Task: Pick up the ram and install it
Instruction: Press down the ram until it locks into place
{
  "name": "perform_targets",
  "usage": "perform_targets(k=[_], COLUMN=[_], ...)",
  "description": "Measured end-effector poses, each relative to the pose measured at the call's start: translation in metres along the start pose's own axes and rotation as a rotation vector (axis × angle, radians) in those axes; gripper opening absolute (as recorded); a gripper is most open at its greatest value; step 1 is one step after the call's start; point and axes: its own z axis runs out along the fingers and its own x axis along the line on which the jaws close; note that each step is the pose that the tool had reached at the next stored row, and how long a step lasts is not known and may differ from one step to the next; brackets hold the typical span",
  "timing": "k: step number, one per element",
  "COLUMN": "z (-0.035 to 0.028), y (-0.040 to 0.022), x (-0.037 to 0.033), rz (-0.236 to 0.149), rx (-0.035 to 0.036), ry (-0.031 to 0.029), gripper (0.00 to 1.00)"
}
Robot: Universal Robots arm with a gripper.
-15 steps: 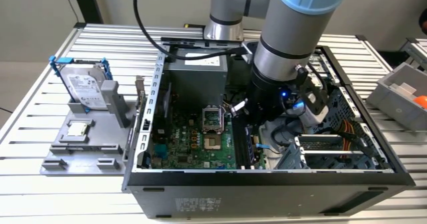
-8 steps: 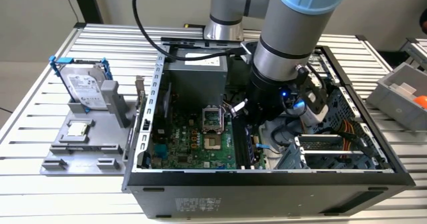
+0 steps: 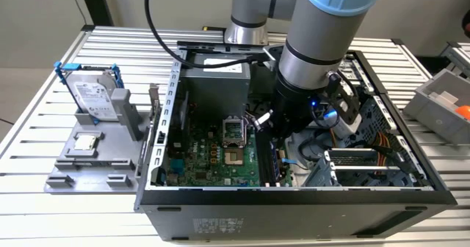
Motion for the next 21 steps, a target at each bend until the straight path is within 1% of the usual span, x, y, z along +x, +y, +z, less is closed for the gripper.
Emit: perform_targets(k=[21], z=[0.0], y=[0.0004], x=[-0.0006], rz=[-0.056], rx=[-0.0005], ry=[0.0029], gripper=[0.0])
